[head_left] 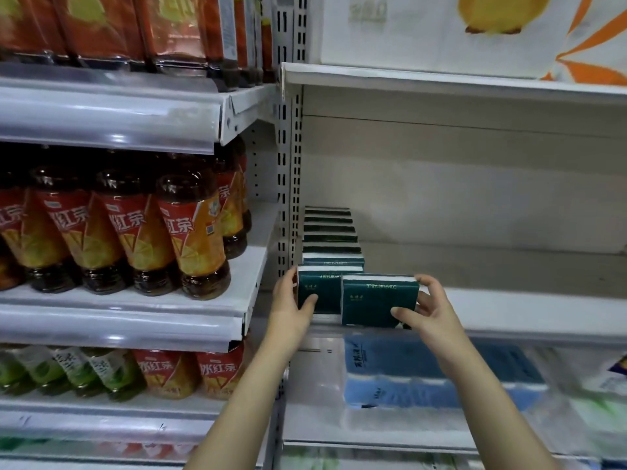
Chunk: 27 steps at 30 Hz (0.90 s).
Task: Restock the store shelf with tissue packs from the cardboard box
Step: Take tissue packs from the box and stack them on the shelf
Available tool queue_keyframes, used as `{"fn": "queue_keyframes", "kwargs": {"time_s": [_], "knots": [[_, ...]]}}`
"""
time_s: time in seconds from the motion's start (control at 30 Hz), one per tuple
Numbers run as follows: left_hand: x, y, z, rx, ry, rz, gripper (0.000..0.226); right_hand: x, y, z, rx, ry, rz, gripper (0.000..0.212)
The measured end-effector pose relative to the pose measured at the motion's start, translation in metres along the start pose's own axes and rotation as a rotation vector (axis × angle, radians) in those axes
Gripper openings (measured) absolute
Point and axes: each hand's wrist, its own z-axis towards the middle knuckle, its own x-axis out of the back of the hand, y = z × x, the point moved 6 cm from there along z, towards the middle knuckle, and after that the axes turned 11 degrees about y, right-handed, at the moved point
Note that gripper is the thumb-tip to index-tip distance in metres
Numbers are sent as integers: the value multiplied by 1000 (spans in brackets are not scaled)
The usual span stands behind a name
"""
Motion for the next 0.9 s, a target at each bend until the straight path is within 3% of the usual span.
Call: {"fn": "queue_keyframes", "kwargs": {"time_s": [0.17,0.43,0.67,0.77,0.9], "knots": [[-6,-4,10,46,-12,12,63,3,2,0,29,33,-23,46],[3,-7,-7,40,-87,-112,62,-18,0,-5,21,-115,-60,41],[5,-6,-15,-59,-193,-8,90,-47,-2,-4,73,-167,-154,41],[6,-12,-11,-44,-194,70,89,-57,-3,-3,111,-153,-192,50],[6,-11,-8,-67,-204,160,84,-69,-4,-6,155,-217,-261,82]]}}
